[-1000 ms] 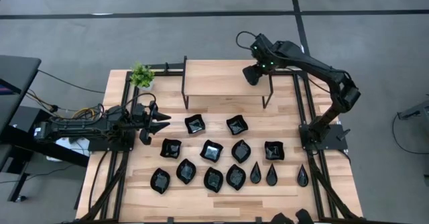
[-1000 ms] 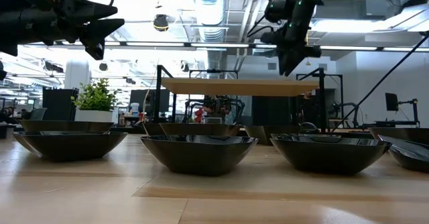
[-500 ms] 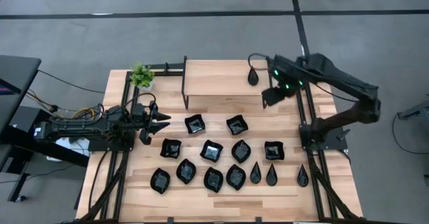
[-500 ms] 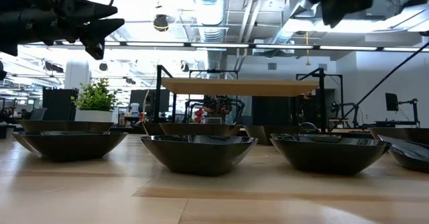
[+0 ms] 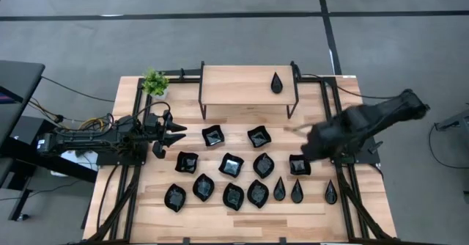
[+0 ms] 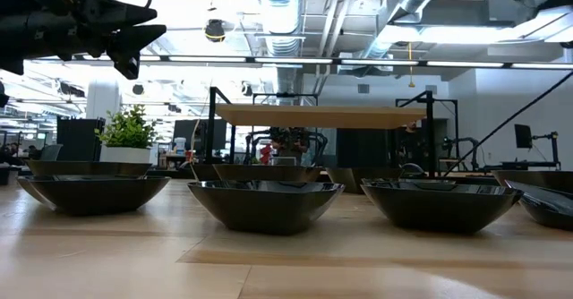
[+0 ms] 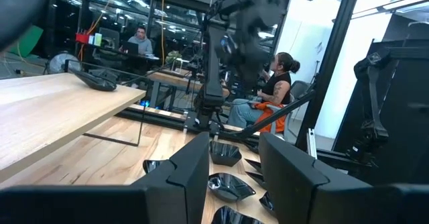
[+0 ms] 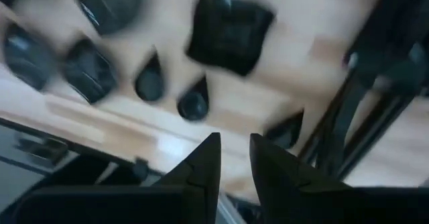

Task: Pick & Place Mini shaped plates
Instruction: Stack the drop shaped plate on top of the other drop shaped plate on the shelf

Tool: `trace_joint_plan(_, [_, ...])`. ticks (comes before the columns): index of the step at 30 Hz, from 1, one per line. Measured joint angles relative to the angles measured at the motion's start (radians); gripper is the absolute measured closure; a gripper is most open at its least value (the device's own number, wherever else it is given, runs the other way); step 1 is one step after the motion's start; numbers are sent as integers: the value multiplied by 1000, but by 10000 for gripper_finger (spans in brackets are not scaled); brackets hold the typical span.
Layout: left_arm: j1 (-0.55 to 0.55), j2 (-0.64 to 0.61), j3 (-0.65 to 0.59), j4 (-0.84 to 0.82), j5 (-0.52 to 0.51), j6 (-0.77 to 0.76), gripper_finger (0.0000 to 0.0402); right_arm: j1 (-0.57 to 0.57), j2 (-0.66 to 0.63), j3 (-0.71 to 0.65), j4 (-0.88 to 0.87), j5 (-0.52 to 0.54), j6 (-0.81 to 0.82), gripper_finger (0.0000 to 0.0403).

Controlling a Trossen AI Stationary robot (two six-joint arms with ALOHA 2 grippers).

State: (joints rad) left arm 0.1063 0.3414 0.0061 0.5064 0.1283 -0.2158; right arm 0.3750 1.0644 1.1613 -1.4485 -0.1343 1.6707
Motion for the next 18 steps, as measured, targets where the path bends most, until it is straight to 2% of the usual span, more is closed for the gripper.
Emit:
trace_joint_plan(4, [0, 0, 0, 0, 0, -1, 270, 131, 23, -111, 230, 1, 146, 327])
trace_joint_plan(7, [0, 0, 0, 0, 0, -1, 270, 200, 63, -170, 334, 8, 227, 327])
trace_joint_plan(14, [0, 0, 0, 3, 0, -3, 270, 312, 198, -202, 403, 9, 337, 327])
trace_joint_plan(18, [0, 0, 0, 4, 0, -9, 270, 351, 259, -202, 461, 45, 378, 327])
